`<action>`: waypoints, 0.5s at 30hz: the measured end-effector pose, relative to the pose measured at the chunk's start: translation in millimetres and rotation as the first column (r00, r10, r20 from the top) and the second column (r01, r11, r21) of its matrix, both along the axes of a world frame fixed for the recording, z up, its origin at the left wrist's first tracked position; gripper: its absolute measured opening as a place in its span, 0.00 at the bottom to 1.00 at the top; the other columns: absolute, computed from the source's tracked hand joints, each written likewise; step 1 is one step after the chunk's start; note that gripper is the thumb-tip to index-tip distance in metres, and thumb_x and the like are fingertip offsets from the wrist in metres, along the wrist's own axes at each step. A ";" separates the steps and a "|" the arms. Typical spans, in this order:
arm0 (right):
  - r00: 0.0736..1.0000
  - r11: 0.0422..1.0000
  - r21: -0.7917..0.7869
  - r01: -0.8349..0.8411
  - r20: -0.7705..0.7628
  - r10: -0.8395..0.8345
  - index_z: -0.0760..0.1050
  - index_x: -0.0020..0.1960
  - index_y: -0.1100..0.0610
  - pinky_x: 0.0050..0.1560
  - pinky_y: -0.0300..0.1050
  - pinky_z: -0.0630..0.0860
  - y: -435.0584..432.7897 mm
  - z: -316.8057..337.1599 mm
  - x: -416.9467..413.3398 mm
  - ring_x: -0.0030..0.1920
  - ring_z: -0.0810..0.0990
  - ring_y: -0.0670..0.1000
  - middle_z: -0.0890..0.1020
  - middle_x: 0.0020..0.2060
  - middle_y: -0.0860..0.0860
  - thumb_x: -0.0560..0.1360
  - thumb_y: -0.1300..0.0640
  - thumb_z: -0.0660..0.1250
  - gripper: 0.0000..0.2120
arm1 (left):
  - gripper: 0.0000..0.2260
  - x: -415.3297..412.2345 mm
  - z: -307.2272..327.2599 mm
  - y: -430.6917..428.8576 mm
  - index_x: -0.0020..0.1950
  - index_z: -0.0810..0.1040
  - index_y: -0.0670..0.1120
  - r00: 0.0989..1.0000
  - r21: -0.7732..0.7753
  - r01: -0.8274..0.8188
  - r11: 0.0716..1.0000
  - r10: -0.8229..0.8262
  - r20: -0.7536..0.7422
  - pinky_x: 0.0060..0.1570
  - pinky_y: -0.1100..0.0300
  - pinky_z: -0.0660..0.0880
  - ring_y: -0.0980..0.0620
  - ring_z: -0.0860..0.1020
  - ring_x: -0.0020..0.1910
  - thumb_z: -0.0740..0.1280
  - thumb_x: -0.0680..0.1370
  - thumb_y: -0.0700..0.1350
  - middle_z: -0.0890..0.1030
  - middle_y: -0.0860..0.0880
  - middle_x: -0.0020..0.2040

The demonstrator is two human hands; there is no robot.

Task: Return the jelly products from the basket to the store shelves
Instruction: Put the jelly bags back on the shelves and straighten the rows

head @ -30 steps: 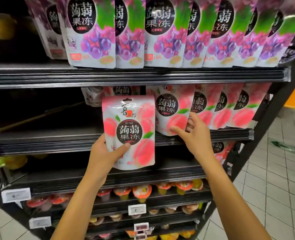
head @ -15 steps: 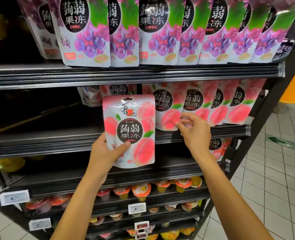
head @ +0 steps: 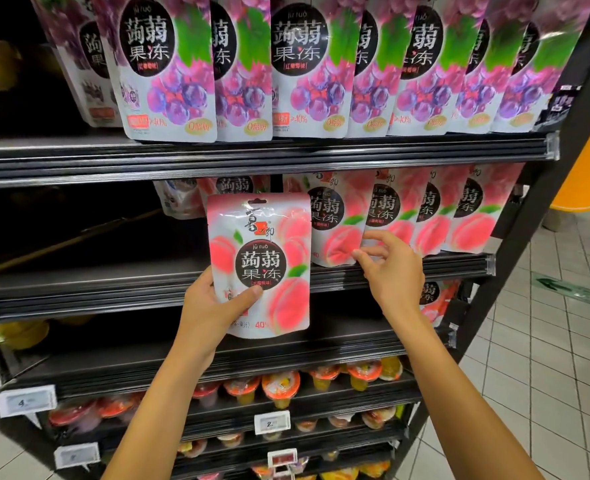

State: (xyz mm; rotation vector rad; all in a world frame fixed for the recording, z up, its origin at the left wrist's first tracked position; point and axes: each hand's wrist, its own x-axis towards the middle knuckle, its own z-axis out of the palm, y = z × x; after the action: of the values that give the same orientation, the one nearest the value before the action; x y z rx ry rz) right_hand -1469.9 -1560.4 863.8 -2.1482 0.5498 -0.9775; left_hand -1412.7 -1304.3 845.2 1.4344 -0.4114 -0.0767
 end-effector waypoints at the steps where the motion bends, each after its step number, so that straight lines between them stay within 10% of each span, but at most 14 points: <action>1: 1.000 1.000 0.006 -0.006 -0.001 0.006 0.78 0.55 0.43 0.43 0.49 0.79 0.4 0.5 0.0 0.40 0.83 0.44 0.82 0.36 0.37 0.74 0.50 0.73 0.11 | 0.22 0.0 0.4 -0.9 0.55 0.80 0.52 1.000 -0.005 0.002 1.000 -0.002 -0.002 0.40 0.63 0.80 0.51 0.85 0.48 0.78 0.63 0.50 0.86 0.50 0.50; 12: 0.984 0.999 0.032 -0.002 0.178 -0.003 0.79 0.55 0.48 0.43 0.45 0.78 10.4 1.7 -8.3 0.34 0.78 0.42 0.80 0.39 0.40 0.75 0.55 0.71 0.10 | 0.15 3.6 6.4 -8.1 0.55 0.80 0.49 1.000 -0.016 -0.009 1.000 0.009 -0.007 0.39 0.64 0.79 0.52 0.85 0.44 0.77 0.70 0.42 0.86 0.49 0.48; 15: 0.953 0.971 0.097 -0.220 0.233 0.193 0.80 0.52 0.48 0.40 0.34 0.75 23.2 4.5 -12.1 0.38 0.78 0.41 0.82 0.41 0.42 0.76 0.52 0.70 0.05 | 0.15 3.8 8.7 -10.6 0.55 0.81 0.48 1.000 -0.045 -0.011 0.999 0.010 -0.026 0.38 0.65 0.79 0.54 0.85 0.42 0.77 0.70 0.41 0.86 0.49 0.46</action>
State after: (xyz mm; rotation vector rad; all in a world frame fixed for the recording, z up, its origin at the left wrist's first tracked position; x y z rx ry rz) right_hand -1482.0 -1537.2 868.4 -1.9129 0.2619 -1.0223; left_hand -1408.9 -1314.8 853.9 1.3898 -0.3826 -0.0770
